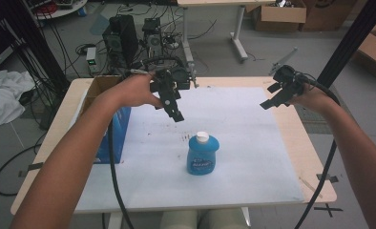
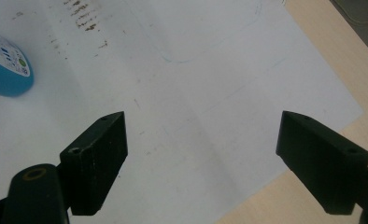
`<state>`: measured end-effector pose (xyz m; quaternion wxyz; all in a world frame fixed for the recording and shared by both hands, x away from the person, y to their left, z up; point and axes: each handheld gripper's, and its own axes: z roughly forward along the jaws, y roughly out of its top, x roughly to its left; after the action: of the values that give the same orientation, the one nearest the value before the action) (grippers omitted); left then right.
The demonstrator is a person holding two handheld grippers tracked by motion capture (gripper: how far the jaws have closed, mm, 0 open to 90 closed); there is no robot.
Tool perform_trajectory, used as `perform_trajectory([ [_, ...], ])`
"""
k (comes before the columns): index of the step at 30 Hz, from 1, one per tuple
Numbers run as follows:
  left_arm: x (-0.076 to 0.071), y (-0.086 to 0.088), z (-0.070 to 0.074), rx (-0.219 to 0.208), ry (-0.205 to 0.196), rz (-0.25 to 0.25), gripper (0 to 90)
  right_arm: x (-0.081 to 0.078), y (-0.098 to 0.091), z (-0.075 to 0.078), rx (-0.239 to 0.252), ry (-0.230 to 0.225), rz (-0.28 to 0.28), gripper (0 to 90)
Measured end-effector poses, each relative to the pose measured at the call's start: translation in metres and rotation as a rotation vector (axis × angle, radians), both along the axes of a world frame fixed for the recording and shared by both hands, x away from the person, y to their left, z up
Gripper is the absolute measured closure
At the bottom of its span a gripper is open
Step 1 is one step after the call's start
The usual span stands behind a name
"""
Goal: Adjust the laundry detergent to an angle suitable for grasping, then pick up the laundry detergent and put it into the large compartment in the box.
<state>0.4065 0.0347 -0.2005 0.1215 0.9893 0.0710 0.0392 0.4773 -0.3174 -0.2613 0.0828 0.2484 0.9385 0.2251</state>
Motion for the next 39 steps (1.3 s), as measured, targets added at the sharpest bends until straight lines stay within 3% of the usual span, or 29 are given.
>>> perform_trajectory([
  [10, 0.003, -0.006, 0.001, -0.008, -0.015, -0.027, 19.9, 0.001, -0.004, -0.001, 0.001, 0.003, -0.008, 16.8],
  [39, -0.009, -0.007, 0.007, -0.003, -0.037, -0.007, 19.5, -0.004, 0.004, 0.002, 0.003, -0.007, 0.013, 16.6],
])
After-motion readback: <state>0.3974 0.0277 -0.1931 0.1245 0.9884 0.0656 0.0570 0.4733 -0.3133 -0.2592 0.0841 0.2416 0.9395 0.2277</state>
